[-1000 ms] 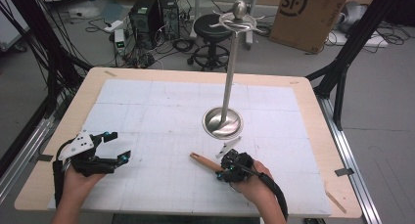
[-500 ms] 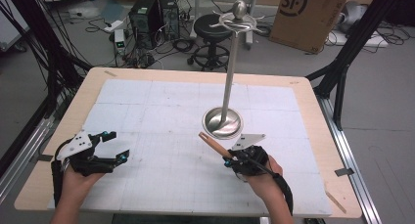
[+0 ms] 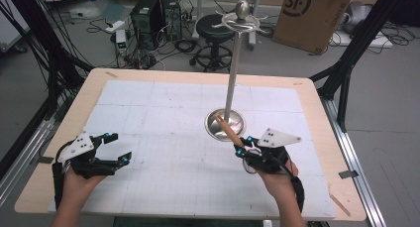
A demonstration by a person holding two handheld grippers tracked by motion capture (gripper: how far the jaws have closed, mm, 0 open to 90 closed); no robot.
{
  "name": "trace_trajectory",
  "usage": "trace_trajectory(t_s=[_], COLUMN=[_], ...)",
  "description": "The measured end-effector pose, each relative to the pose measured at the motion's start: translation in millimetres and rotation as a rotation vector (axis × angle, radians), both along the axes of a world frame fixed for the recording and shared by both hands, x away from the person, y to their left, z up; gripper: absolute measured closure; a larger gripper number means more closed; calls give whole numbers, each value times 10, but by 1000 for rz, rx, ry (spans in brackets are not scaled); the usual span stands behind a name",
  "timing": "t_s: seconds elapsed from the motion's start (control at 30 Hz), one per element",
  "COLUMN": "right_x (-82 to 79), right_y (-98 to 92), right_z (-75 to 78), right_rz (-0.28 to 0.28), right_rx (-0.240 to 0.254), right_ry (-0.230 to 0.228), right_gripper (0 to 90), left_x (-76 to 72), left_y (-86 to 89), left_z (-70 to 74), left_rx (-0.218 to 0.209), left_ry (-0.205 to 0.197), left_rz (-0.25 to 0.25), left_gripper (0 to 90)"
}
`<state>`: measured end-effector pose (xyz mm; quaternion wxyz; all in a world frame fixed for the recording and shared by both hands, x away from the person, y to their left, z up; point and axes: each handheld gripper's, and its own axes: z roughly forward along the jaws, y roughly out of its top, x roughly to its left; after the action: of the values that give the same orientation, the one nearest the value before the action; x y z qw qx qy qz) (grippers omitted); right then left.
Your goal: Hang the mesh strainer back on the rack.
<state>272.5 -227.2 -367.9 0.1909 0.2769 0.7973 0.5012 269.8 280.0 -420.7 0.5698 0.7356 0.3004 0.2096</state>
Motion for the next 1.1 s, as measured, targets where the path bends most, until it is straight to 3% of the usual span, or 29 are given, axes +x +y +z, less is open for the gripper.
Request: trace_trajectory(t_s=[0.23,0.5,0.93,1.1], right_x=[51,175,326,374], right_y=[-210,-297,-462,-520], right_z=[172,443,627,764], right_rz=[-9,-10,-50,-61], right_rx=[114,145,260,259], right_ry=[-65,-101,-150,-167], right_gripper=[687,687,687,686], left_x=[-1,-1,4,5], left_y=[-8,-1,13,2], left_z=[-3,-1,-5,-11], left_rx=[-3,-2,-10,-9], left_ry=[3,2,6,9], left_rz=[-2,-2,0,-1], left_gripper=[151,151,152,152])
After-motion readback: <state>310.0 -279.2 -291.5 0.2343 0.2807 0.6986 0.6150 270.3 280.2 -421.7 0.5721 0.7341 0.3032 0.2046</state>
